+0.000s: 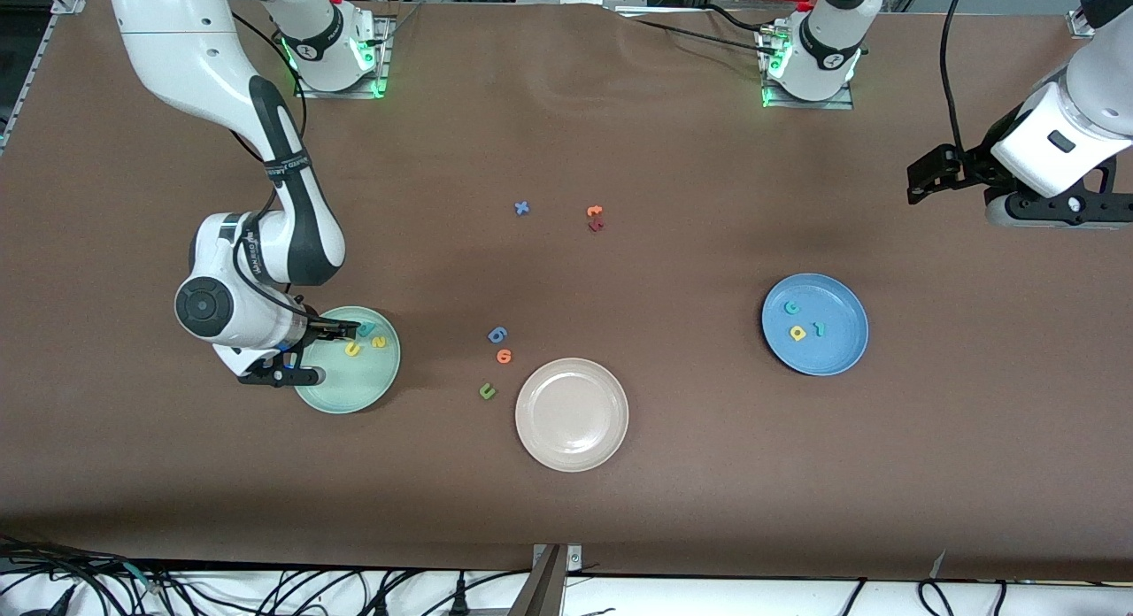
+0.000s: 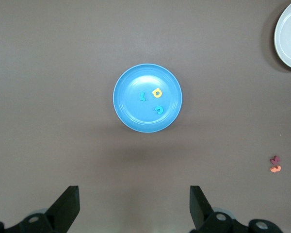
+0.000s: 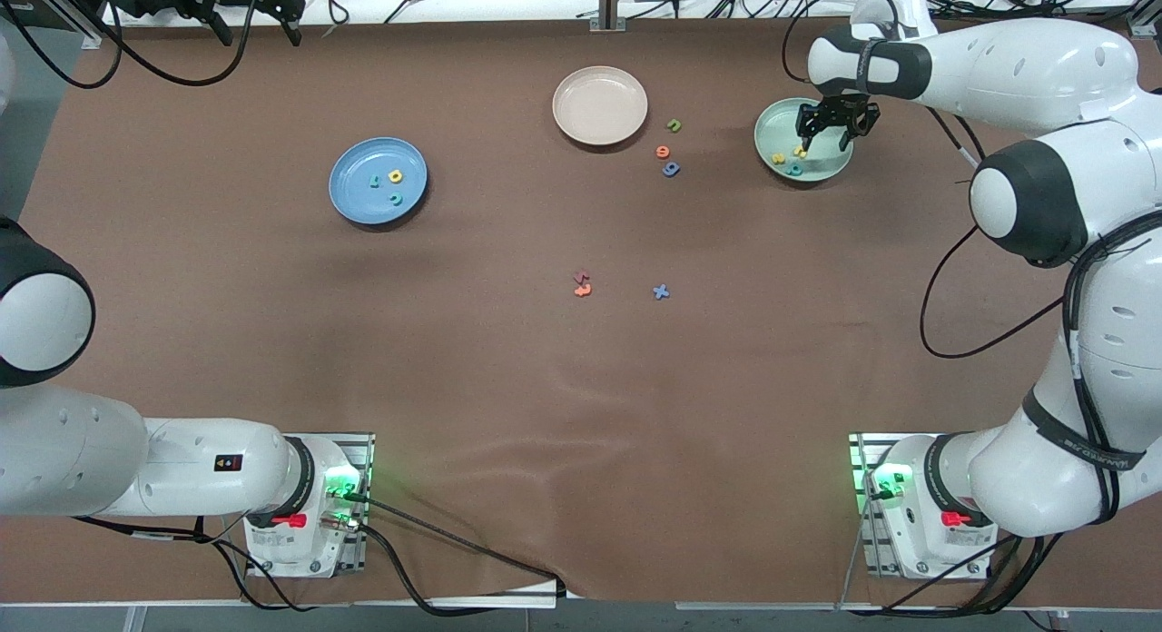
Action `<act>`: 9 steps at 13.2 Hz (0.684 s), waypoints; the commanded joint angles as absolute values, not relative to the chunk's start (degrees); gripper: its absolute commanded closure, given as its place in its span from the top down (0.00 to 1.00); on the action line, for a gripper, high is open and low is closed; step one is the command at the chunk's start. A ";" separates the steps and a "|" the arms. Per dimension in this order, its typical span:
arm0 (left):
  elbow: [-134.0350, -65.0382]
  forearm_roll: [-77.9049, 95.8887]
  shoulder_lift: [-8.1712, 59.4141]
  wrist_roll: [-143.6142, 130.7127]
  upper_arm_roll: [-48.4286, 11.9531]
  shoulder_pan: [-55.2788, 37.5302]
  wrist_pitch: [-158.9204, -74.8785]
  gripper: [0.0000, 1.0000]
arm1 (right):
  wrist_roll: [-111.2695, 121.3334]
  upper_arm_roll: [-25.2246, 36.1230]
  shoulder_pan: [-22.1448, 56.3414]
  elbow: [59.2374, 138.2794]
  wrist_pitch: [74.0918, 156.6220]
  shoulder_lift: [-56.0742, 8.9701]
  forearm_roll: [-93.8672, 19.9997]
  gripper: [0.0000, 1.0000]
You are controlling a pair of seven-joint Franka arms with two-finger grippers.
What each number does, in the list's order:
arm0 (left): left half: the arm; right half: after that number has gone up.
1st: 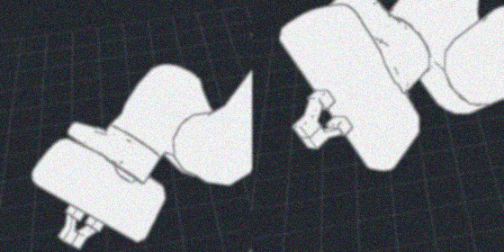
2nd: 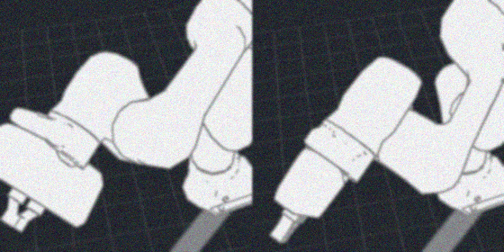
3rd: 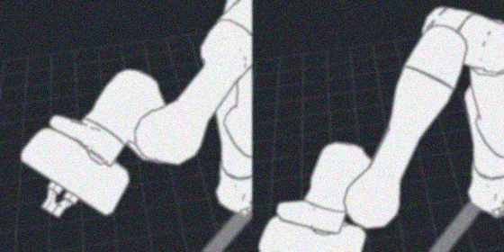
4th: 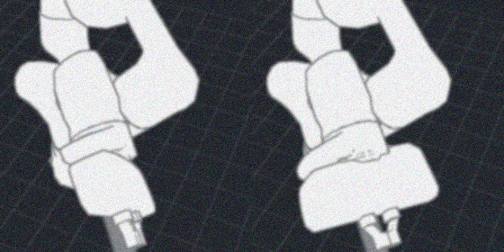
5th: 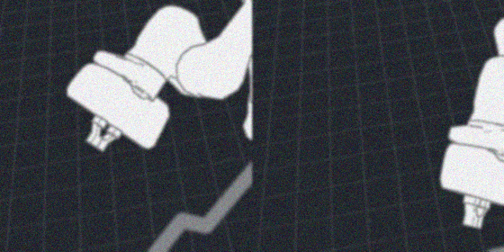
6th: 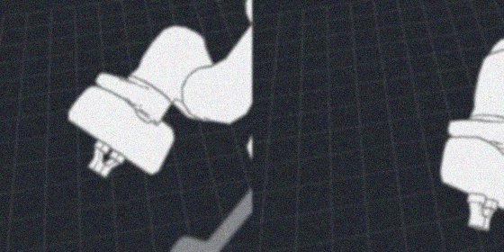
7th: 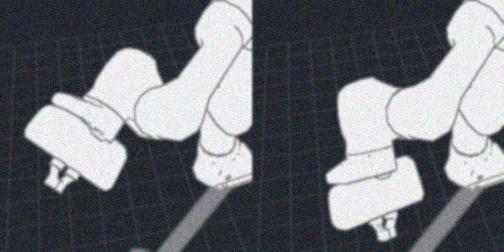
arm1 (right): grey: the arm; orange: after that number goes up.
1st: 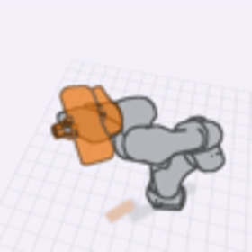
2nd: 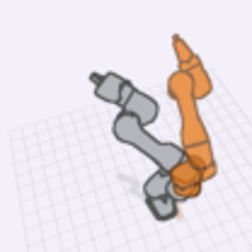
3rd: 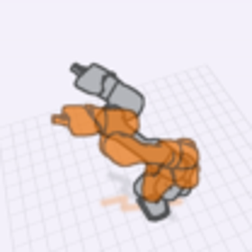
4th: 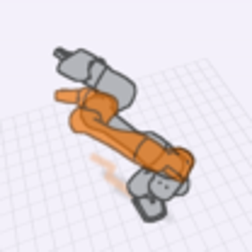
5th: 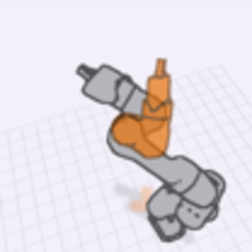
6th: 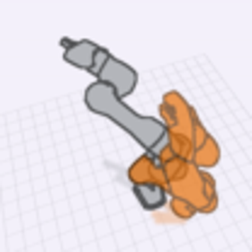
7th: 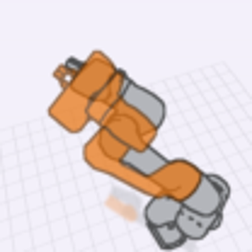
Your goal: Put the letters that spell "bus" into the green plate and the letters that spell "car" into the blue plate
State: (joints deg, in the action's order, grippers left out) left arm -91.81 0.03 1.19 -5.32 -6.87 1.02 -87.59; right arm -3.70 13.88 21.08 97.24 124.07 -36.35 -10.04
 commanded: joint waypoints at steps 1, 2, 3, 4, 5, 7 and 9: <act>-90.88 -0.18 0.79 -4.13 -7.56 1.32 -86.31 1.00 | -2.64 14.15 21.27 96.51 122.97 -34.46 -10.90 0.99; -90.88 -0.18 0.79 -4.04 -7.65 1.32 -86.31 1.00 | -2.64 14.15 21.18 96.24 121.13 -33.06 -10.90 0.99; -90.88 -0.09 0.70 -4.04 -7.65 1.32 -86.40 1.00 | -2.55 14.15 21.18 96.15 120.07 -31.13 -10.90 0.99; -90.70 -0.09 0.70 -4.04 -7.65 1.32 -86.31 1.00 | -2.55 14.15 21.18 96.07 119.01 -29.03 -10.90 0.99; -90.53 -0.09 0.62 -4.04 -7.73 1.23 -86.31 1.00 | -2.46 14.15 21.18 96.06 118.66 -26.92 -10.81 0.99; -90.27 -0.18 0.70 -4.04 -7.82 1.23 -86.40 1.00 | -2.02 14.15 21.01 95.80 118.04 -23.22 -10.46 0.99; -89.74 -0.18 0.79 -3.96 -7.65 1.23 -86.40 1.00 | -0.63 14.06 19.35 91.96 113.50 -20.93 -10.02 1.00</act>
State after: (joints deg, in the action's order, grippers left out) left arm -90.90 0.03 1.07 -5.27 -7.54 0.99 -87.51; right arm -3.06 14.18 20.89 94.01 117.77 -23.73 -9.99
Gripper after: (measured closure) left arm 0.000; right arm 0.000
